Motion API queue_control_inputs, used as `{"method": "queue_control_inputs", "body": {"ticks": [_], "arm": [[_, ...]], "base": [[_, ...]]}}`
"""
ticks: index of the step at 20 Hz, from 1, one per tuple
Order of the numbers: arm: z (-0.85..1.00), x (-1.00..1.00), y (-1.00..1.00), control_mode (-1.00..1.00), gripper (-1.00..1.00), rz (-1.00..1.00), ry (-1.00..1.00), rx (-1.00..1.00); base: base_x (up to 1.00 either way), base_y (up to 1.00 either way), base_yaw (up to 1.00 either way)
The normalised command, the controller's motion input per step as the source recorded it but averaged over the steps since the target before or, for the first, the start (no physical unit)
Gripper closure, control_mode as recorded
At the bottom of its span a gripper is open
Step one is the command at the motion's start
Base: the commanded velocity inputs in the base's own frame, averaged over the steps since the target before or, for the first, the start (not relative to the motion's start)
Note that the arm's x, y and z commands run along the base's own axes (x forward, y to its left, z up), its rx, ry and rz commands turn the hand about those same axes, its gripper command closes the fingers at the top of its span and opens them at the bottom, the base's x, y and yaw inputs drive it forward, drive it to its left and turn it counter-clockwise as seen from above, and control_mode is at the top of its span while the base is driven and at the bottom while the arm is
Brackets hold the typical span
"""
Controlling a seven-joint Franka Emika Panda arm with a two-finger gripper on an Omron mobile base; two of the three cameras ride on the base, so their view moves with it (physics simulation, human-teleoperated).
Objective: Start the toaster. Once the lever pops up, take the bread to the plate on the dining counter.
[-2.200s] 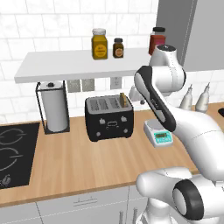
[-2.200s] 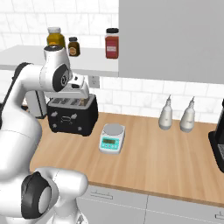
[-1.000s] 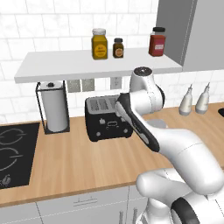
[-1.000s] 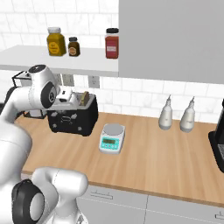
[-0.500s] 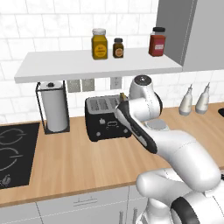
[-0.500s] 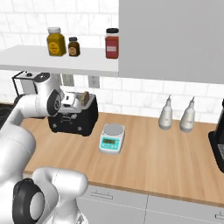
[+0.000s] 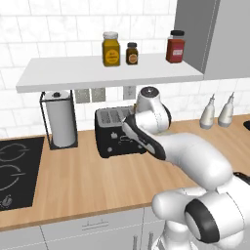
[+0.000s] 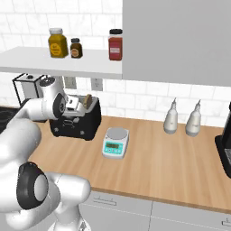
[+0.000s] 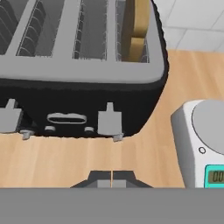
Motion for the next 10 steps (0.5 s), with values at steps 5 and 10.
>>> {"method": "queue_control_inputs", "body": {"ticks": [5, 10], "arm": [[-0.25, 0.41, 0.05, -1.0, 1.0, -0.05, 0.01, 0.0], [-0.26, 0.25, 0.0, -1.0, 1.0, -0.04, 0.01, 0.0]], "base": [[0.0, 0.0, 0.0], [0.0, 0.0, 0.0]]}}
